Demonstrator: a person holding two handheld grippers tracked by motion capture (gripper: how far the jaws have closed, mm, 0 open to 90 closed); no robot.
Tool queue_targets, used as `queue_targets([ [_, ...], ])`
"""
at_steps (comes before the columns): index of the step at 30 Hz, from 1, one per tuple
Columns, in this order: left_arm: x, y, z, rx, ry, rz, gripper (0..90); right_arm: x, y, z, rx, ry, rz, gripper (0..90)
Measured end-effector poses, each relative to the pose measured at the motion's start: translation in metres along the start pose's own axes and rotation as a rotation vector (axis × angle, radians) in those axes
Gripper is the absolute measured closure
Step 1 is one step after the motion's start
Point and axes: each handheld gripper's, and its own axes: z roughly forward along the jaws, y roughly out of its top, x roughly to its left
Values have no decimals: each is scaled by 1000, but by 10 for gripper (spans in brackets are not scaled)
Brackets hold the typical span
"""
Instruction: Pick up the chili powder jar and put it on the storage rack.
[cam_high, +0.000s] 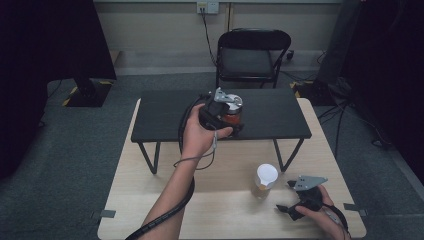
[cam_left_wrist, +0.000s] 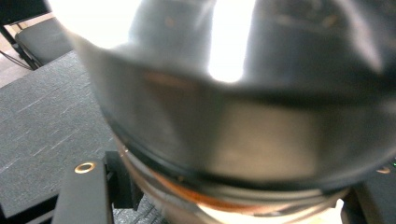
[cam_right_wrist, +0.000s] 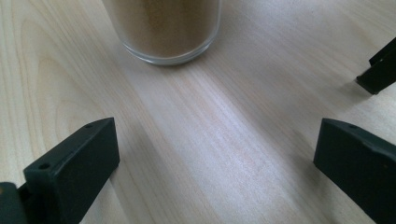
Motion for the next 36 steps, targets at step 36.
queue_targets([
  [36, -1, -7, -5, -18, 27, -78, 119, 0, 0, 0, 0, 0, 0, 0],
])
